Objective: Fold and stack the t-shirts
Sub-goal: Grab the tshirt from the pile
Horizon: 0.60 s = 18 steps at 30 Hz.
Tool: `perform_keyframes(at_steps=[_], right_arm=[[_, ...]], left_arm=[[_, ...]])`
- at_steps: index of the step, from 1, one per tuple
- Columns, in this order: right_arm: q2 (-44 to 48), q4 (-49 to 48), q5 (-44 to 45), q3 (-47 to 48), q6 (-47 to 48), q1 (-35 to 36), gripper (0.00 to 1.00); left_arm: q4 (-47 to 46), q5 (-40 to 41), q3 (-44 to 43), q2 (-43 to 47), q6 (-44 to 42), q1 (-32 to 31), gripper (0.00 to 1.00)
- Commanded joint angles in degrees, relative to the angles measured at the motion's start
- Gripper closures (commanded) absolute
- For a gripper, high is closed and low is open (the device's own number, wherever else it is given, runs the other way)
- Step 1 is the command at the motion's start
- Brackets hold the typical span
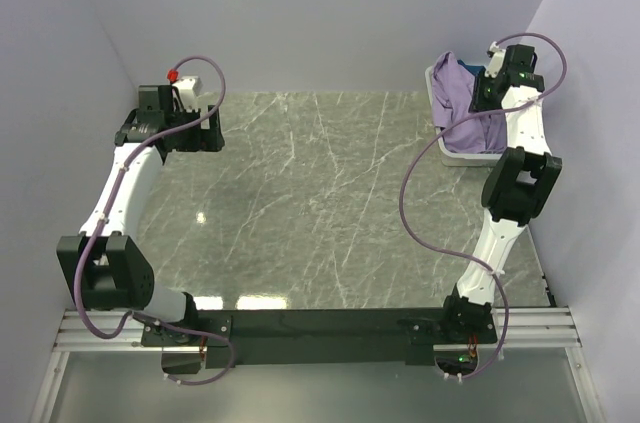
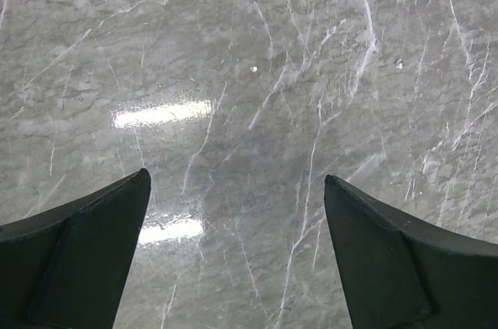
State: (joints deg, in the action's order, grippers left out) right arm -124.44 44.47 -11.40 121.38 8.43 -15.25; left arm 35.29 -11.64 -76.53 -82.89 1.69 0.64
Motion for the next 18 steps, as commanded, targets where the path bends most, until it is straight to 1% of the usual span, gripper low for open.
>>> perform_keyframes(at_steps=[1, 2, 4, 6, 7, 12, 15, 16, 17, 18], right_arm=[[0.3, -1.7, 0.6, -0.5, 0.0, 0.1, 0.63], [-0.1, -1.4, 0.6, -0.2, 0.3, 0.1, 0.66], [-0.5, -0.6, 0.5, 0.9, 0.4, 0.1, 0.65], [-1.2, -0.2, 0.9, 1.7, 0.1, 0.1, 0.58], [-1.3, -0.3, 1.6, 1.9, 0.0, 0.1, 0.52], [-2.8, -0.3, 2.3, 2.6, 0.3, 0.1, 0.50], [-3.7, 0.1, 2.3, 2.5, 0.5, 0.1, 0.56], [-3.7, 0.0, 2.3, 2.2, 0.6, 0.1, 0.60], [-3.5, 0.1, 1.6, 2.1, 0.7, 0.1, 0.66], [-3.3, 0.3, 1.4, 1.9, 0.7, 0.1, 0.74]], left_arm=[[-0.5, -0.5, -1.3, -0.3, 0.2, -0.2, 0.01], [-0.4, -0.4, -1.4, -0.6, 0.2, -0.2, 0.01], [-0.3, -0.4, -1.7, -0.9, 0.2, -0.2, 0.01], [-0.2, -0.3, -2.0, -1.1, 0.2, -0.2, 0.01], [-0.1, -0.4, -2.0, -1.1, 0.2, -0.2, 0.01], [-0.3, -0.6, -1.9, -1.0, 0.2, -0.2, 0.01], [-0.3, -0.4, -2.0, -1.1, -0.1, -0.2, 0.00], [-0.3, -0.3, -2.0, -1.1, -0.1, -0.2, 0.01], [-0.3, -0.3, -2.0, -1.1, -0.2, -0.2, 0.01], [-0.3, -0.3, -2.0, -1.2, -0.3, -0.2, 0.01]])
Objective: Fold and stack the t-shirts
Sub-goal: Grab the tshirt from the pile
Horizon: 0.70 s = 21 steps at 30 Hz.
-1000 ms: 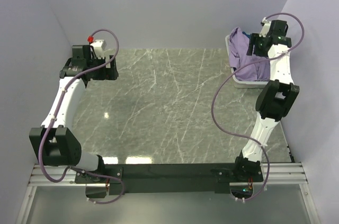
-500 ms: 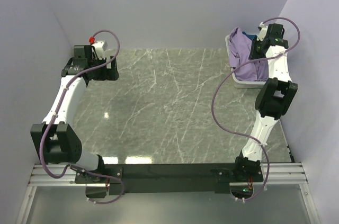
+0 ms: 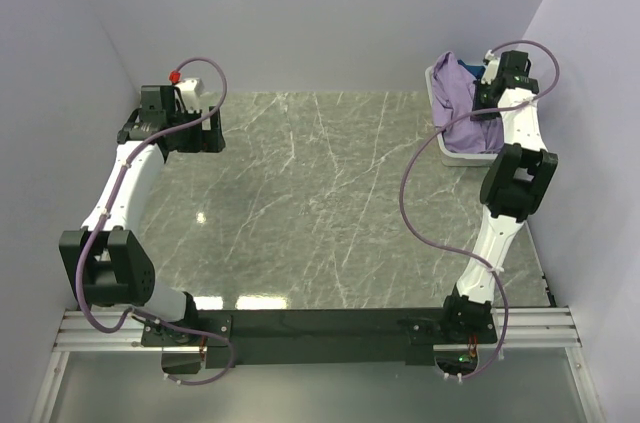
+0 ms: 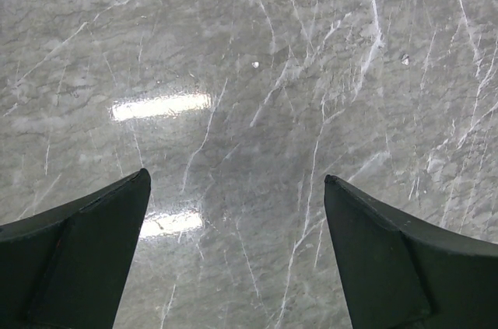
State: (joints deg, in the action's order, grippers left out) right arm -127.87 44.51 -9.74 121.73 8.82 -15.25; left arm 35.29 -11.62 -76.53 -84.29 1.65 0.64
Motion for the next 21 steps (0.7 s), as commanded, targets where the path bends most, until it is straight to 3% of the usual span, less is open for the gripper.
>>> perform_keyframes(at_steps=[1, 11, 17, 21], right_arm=[[0.5, 0.3, -0.5, 1.6, 0.1, 0.1, 1.00], [19.5, 2.2, -9.2, 4.7, -1.5, 0.1, 1.00], [30.8, -2.5, -25.8, 1.2, -0.4, 0.8, 1.00], [31.2, 1.1, -28.0, 10.4, 3.6, 5.9, 1.00]], left_arm=[[-0.5, -0.2, -2.1, 0.2, -0.2, -0.2, 0.01], [1.0, -1.9, -6.6, -1.0, 1.4, -0.2, 0.01], [2.1, -5.3, -10.7, -2.0, 4.1, -0.2, 0.01], [2.9, -7.6, -13.3, -2.3, 5.6, 0.8, 0.01]])
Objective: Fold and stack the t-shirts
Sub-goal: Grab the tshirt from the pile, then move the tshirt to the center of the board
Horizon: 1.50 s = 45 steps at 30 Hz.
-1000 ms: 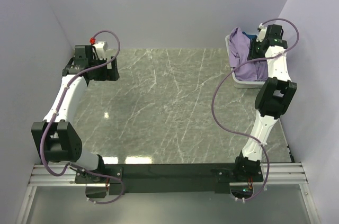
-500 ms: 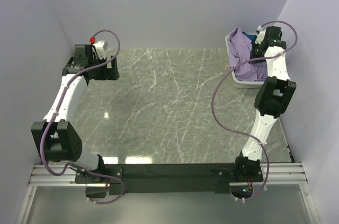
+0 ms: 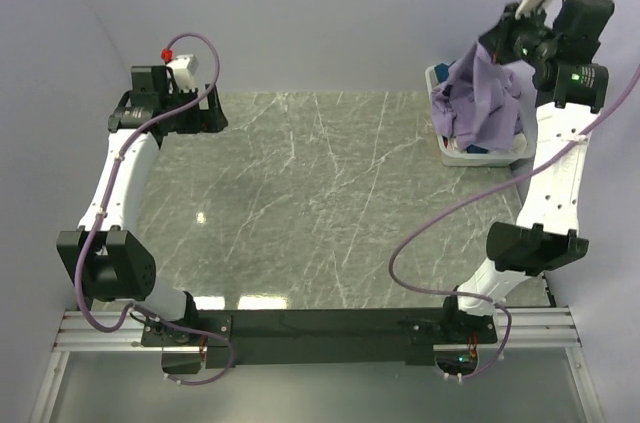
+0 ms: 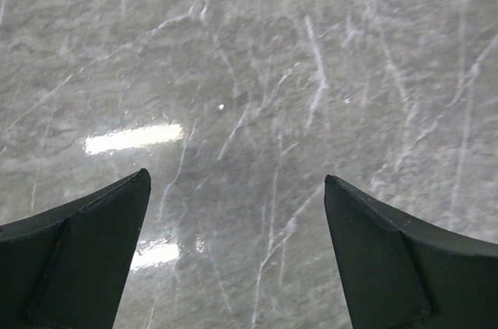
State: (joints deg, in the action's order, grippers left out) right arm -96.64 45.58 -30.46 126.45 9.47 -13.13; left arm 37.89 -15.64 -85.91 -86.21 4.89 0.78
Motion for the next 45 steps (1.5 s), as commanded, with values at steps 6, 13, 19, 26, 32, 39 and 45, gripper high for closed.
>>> perform_keyframes(at_steps=[6, 13, 19, 26, 32, 39, 45], right_arm=[[3.7, -4.0, -5.8, 12.0, 5.0, 16.0, 1.00], [8.1, -27.2, -5.7, 11.8, -7.4, 25.0, 1.00], [5.6, -40.8, -7.5, 16.1, -18.4, 29.7, 1.00], [8.9, -41.6, -8.1, 5.0, -22.3, 32.5, 1.00], [20.9, -28.8, -9.0, -27.4, -7.9, 27.5, 1.00], [30.7, -7.4, -9.2, -50.5, 13.2, 10.6, 1.00], [33.3, 1.1, -1.2, -56.7, 23.0, 7.5, 1.00]], left_arm=[[0.1, -9.6, -6.3, 0.2, 4.5, 4.8, 0.01], [-6.2, -14.2, -1.9, 6.6, 6.0, 6.7, 0.01], [-8.9, -14.8, -1.5, 8.4, 6.5, 7.3, 0.01], [-11.4, -15.0, 2.5, 8.9, 7.9, 8.4, 0.01], [-7.8, -19.7, 7.5, 7.1, -4.1, 8.4, 0.01], [-2.1, -19.5, 15.5, 5.2, -26.3, 0.7, 0.06], [-8.7, -17.2, 22.6, 2.5, -34.9, -11.0, 0.13]])
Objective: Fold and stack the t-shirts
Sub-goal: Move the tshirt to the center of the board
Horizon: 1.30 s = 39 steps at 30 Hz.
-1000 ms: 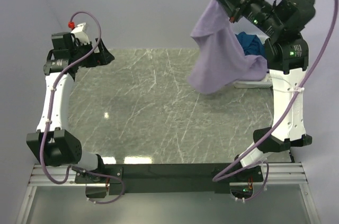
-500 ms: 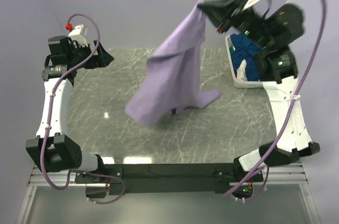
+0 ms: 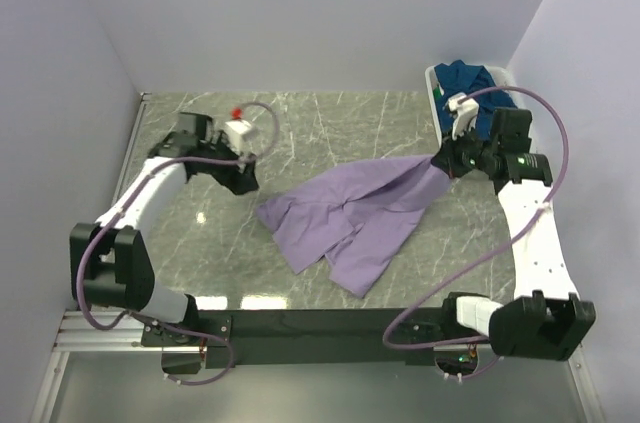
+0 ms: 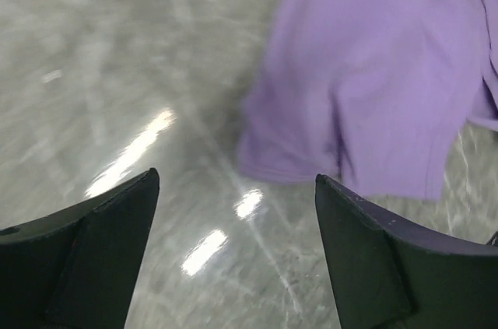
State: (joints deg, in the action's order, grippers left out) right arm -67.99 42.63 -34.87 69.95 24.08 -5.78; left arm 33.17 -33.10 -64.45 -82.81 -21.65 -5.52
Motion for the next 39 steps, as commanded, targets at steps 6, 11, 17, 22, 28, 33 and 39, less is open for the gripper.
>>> perform_keyframes(at_steps=[6, 11, 17, 22, 28, 33, 39], right_arm=[[5.8, 5.6, 8.1, -6.0, 9.1, -0.1, 1.00], [5.5, 5.7, 9.6, -5.7, 8.7, -0.1, 1.00], [2.7, 7.2, 8.9, -2.8, 10.2, 0.0, 1.00], [-1.5, 6.8, 8.7, -0.2, 11.4, 0.7, 1.00], [-15.1, 0.8, 10.0, 5.1, 7.9, 10.8, 1.00], [-32.5, -3.5, 14.5, 18.0, 3.2, 17.0, 1.00], [-49.9, 0.8, 18.3, 36.9, 1.1, 17.7, 0.94]], left_arm=[[-1.4, 4.5, -0.9, -12.5, -12.7, -13.7, 0.22], [-3.5, 7.6, 0.7, -15.6, -12.2, -16.7, 0.28], [7.7, 8.1, -1.3, -13.5, -16.1, -11.9, 0.97], [23.8, 1.8, -8.8, -8.3, -23.7, 3.0, 1.00], [25.2, 6.4, -13.0, -13.2, -25.2, 12.7, 0.99], [23.2, 6.6, -21.3, -24.7, -18.5, 14.0, 0.99], [17.3, 10.2, -34.3, -36.6, -10.6, 15.2, 0.93]])
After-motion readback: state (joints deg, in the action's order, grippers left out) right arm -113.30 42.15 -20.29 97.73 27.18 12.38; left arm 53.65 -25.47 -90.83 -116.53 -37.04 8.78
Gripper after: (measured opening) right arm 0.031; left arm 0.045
